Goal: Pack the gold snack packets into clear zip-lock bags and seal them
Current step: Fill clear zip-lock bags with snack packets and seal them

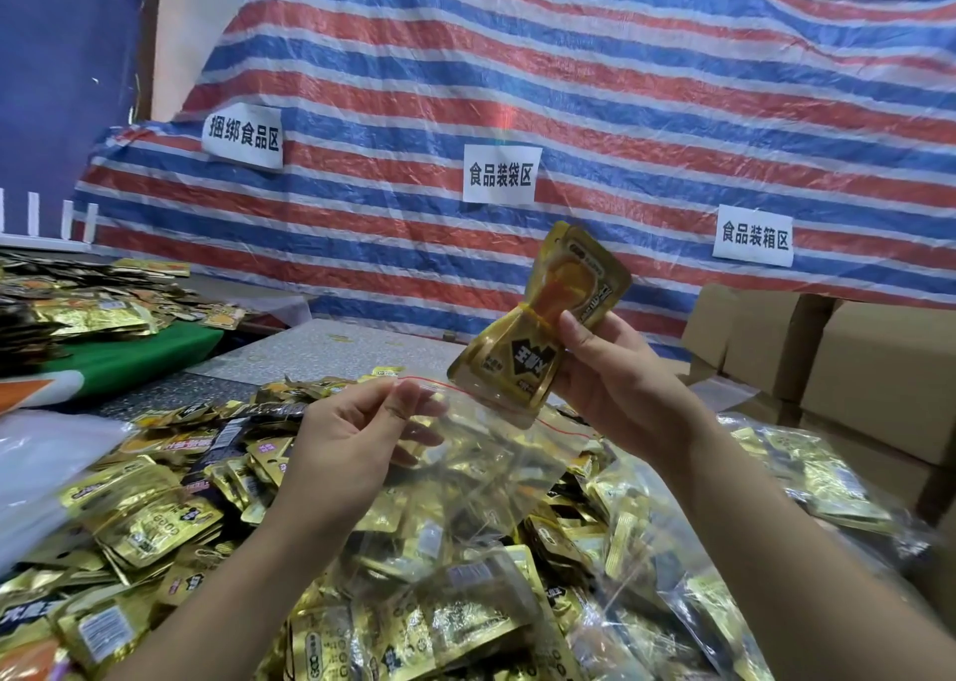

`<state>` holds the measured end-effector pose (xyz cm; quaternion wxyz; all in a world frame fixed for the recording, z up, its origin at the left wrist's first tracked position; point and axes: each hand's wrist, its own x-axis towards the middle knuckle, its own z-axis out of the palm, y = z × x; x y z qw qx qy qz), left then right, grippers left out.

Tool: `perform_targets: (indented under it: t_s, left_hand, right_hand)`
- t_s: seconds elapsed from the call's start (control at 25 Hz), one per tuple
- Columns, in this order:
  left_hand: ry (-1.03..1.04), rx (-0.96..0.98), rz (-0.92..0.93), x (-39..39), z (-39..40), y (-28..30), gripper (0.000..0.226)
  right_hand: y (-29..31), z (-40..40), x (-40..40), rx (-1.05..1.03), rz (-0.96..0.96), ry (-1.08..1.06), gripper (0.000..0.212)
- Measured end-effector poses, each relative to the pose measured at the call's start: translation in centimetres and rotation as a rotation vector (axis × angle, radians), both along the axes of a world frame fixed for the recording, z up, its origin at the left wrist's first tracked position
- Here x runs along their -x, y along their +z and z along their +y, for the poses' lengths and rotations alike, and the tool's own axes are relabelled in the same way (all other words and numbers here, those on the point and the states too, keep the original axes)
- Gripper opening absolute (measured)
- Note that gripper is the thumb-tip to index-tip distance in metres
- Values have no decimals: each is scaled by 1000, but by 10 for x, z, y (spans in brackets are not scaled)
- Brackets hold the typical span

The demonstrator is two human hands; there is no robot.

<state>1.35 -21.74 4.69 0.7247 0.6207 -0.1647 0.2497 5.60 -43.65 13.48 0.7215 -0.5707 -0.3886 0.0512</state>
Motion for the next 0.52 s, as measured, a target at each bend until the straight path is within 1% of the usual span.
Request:
perform_targets:
  t_s: [0.24,0.36,0.52]
  left_hand:
    - [-1,20,14,-2,1,-1,28]
    - [-2,40,22,-3,2,0,30]
    - [-4,51,21,-3,2,1,32]
  right_hand:
    - [-4,1,4,193,12,-64,44]
    - [-3,-2,4,340,-40,-92,33]
    - [2,-3,9,588,-140,-139,31]
